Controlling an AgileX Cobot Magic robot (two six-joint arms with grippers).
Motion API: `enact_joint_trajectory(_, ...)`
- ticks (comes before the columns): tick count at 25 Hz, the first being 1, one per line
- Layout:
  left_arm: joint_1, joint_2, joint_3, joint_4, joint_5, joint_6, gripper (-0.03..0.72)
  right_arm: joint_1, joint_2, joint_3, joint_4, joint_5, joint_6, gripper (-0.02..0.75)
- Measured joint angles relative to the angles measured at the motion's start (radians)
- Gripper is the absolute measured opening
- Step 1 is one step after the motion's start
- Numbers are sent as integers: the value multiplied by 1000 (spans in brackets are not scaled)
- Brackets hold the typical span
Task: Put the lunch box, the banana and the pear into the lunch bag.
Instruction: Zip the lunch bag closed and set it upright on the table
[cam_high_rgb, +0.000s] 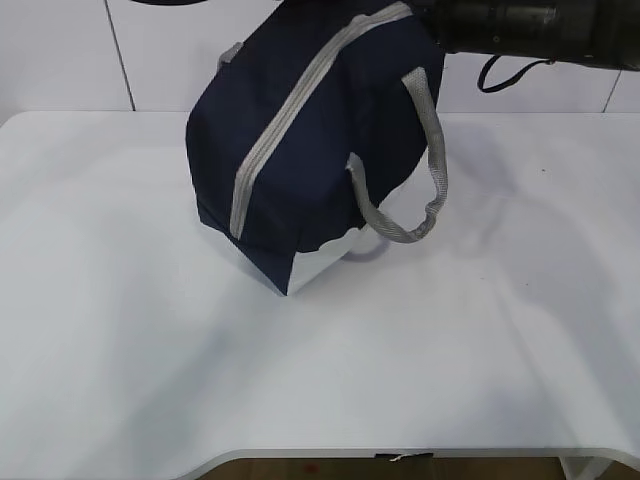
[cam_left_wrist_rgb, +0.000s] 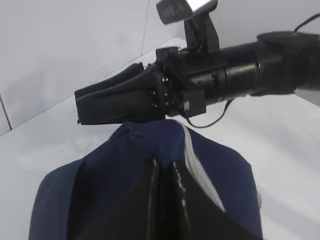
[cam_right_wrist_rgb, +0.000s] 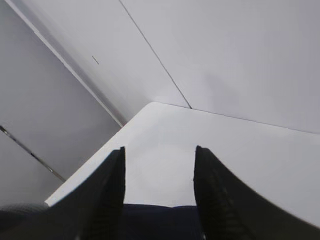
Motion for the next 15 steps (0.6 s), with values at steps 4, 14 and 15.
enact_joint_trajectory(4, -2, 0, 0, -2, 4, -16, 16, -14, -41, -50, -130, 11, 74, 387)
enact_joint_trajectory(14, -2, 63, 0, -22, -11, -68, 16, -24, -166, -137, -503, 60, 306, 390)
enact_joint_trajectory(15, -2, 67, 0, -28, -16, -70, 16, -24, -176, -137, -537, 64, 320, 390)
